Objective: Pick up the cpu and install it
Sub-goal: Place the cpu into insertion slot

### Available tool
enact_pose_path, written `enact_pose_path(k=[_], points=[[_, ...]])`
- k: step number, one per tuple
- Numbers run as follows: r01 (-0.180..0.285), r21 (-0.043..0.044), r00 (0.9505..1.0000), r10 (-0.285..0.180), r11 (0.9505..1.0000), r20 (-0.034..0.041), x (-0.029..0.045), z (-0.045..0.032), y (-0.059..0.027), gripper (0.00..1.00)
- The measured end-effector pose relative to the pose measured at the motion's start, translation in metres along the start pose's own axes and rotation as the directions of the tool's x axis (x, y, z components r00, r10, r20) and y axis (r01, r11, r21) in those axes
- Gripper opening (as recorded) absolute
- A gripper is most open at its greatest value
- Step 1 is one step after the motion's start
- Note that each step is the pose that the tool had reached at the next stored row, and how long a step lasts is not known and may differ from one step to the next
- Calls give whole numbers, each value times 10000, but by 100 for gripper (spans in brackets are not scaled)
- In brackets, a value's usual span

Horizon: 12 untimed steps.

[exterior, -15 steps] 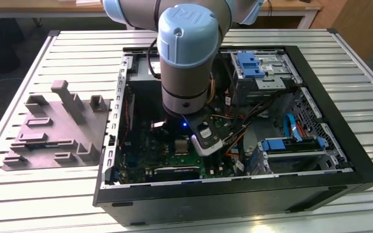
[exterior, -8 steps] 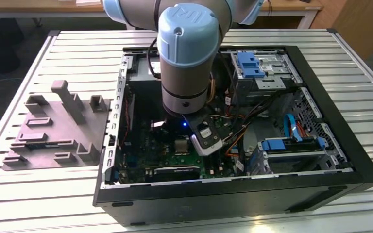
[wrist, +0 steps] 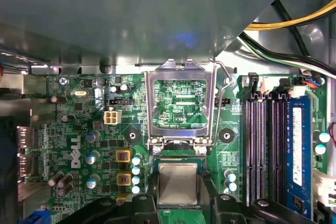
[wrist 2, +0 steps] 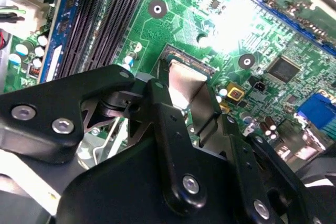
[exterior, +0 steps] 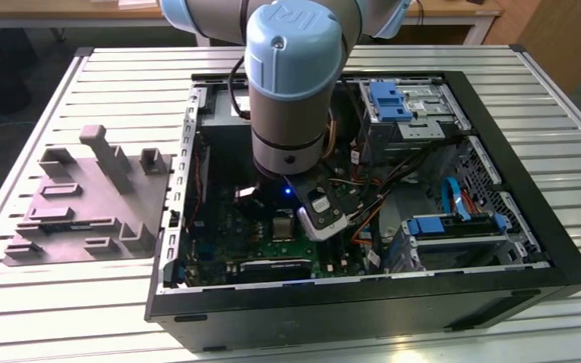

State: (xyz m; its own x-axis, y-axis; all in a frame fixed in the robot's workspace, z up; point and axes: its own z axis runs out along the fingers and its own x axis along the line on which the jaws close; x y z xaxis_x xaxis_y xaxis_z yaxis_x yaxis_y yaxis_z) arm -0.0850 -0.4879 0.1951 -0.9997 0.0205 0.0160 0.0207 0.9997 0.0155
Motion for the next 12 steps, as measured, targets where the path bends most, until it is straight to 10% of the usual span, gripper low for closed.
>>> enact_pose_path(k=[12], points=[[62, 2, 10000, -62, 10000, -1, -3, 9, -1, 44]])
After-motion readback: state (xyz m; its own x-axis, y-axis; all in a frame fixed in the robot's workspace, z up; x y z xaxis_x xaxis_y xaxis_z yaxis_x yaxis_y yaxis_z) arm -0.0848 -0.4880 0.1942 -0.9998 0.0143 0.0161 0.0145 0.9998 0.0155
